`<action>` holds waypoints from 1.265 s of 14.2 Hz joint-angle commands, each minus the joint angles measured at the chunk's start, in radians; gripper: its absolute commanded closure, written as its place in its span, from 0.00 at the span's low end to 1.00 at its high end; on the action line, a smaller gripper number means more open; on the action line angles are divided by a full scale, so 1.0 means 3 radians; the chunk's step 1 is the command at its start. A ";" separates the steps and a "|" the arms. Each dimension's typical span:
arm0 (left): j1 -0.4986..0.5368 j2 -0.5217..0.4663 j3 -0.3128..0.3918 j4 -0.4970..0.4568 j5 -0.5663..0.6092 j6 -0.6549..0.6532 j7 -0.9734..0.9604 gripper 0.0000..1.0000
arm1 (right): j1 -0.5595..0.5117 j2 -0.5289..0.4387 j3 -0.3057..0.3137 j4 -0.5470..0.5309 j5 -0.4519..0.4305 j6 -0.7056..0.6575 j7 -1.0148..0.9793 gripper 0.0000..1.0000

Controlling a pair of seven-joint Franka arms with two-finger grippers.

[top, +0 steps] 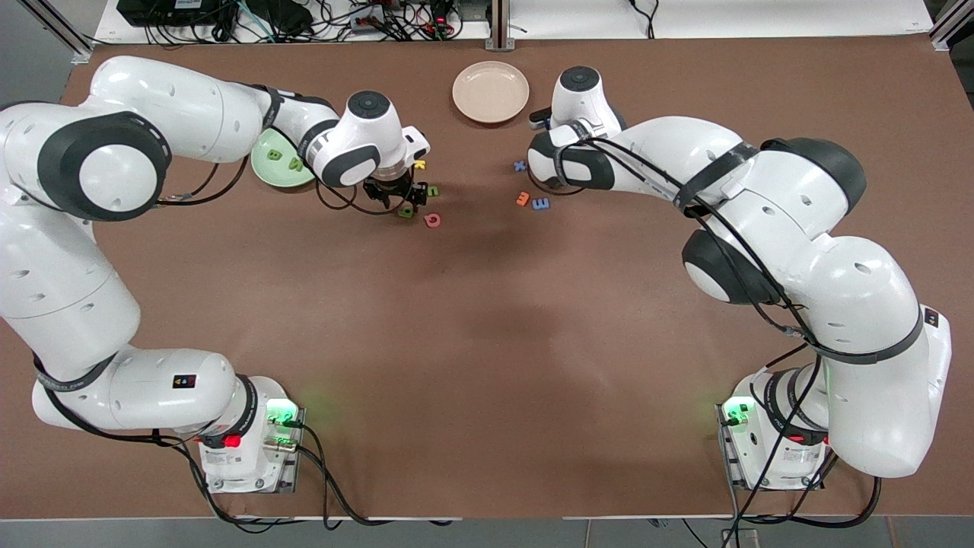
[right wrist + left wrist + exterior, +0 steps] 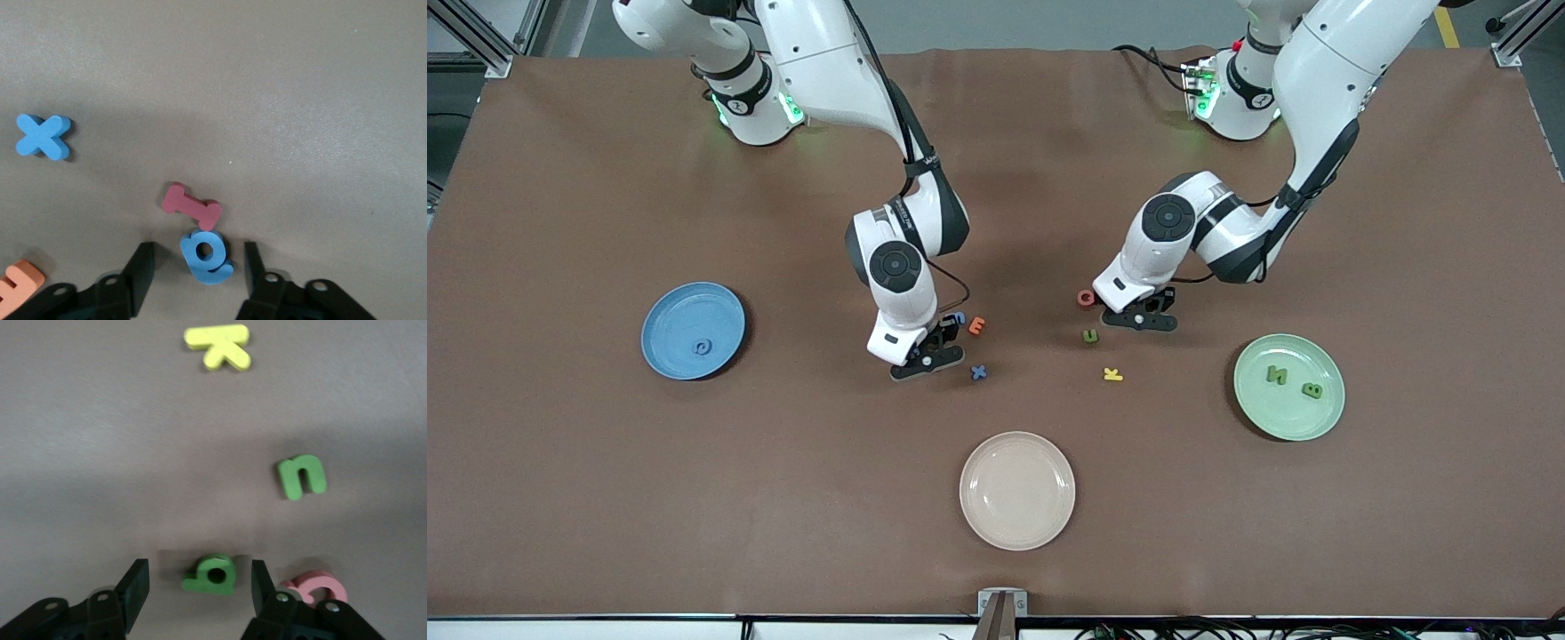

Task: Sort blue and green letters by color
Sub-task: 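Grasp the green q with the left gripper while the right gripper grasps blue letter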

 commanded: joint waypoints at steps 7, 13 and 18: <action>-0.0011 0.0058 0.0006 -0.0038 0.0121 0.0033 -0.0095 0.48 | -0.0069 0.0027 0.0001 0.0056 0.0011 -0.0049 -0.0008 1.00; 0.0005 0.0023 0.0001 -0.0054 0.0126 0.0018 -0.0085 0.95 | -0.0161 -0.0233 -0.0392 0.0051 0.0001 -0.0942 -0.0701 1.00; 0.0091 -0.0181 0.0027 0.0048 0.0126 -0.0023 -0.0070 0.97 | -0.0115 -0.0372 -0.1286 -0.0132 -0.0004 -0.1761 -0.1796 1.00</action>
